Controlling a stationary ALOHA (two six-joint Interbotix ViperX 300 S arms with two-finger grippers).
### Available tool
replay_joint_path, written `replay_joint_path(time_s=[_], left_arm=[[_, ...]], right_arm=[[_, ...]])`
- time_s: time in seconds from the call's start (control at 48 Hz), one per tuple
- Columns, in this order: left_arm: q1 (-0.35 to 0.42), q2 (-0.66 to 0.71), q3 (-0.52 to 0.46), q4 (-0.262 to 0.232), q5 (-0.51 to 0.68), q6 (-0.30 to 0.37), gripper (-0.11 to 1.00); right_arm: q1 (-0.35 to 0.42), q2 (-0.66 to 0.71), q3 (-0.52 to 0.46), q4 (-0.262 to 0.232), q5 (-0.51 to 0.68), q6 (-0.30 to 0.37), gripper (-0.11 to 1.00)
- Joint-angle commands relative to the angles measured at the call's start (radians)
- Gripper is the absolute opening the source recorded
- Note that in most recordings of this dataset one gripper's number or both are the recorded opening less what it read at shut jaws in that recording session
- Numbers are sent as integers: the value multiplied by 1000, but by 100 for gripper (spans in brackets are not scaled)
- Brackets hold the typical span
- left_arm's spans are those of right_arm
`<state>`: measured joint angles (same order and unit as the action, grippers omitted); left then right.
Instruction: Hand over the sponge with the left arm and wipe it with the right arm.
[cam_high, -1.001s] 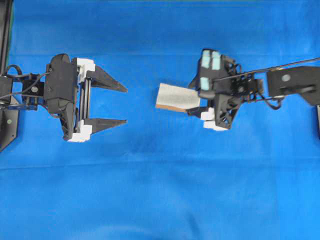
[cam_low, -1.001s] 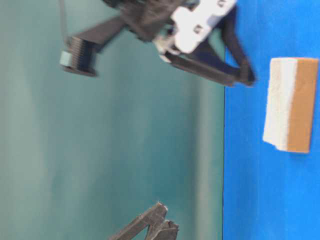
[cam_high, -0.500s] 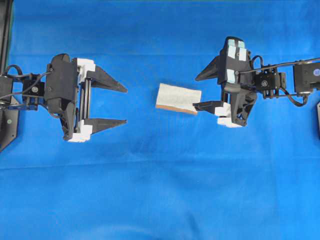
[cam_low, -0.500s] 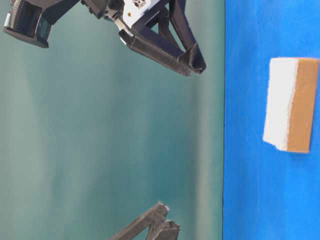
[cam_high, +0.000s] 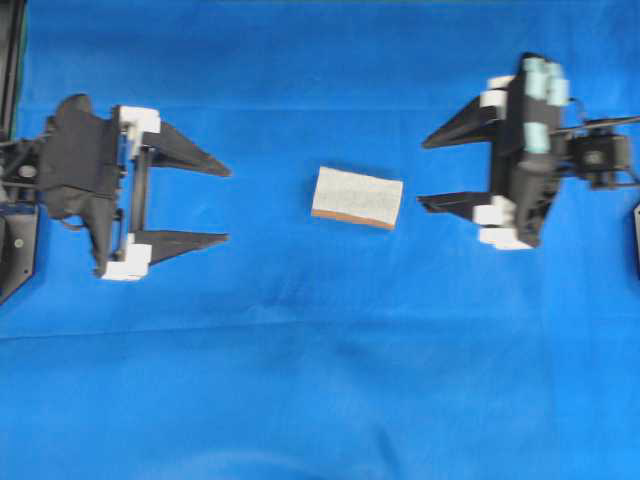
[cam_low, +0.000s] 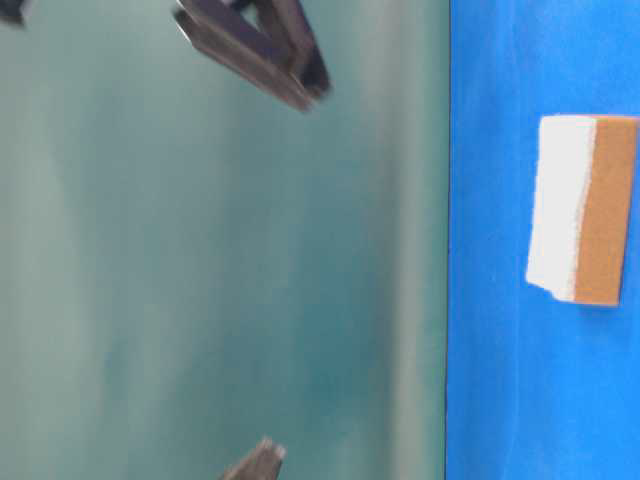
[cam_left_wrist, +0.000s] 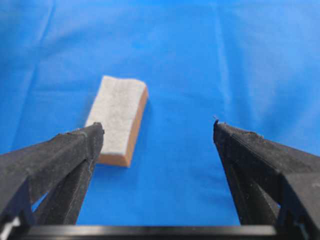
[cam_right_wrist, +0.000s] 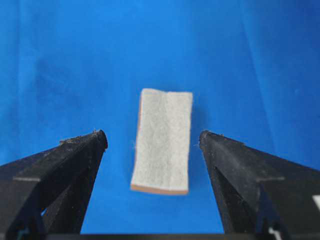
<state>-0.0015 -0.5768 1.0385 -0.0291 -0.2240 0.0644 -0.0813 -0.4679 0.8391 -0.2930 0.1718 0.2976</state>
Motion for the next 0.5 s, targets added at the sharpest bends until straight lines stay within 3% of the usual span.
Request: replay_joint_path(time_s=[0.0, 0.25, 0.48], left_arm=[[0, -61, 8, 0, 21, 2, 88], [0, -296, 75, 0, 156, 2, 88], [-3, -546, 160, 0, 265, 0, 88]], right_arm=[[3, -95, 23, -2, 0, 3, 73], [3, -357, 124, 0, 38, 8, 73], [3, -591, 278, 9, 60, 15, 73]])
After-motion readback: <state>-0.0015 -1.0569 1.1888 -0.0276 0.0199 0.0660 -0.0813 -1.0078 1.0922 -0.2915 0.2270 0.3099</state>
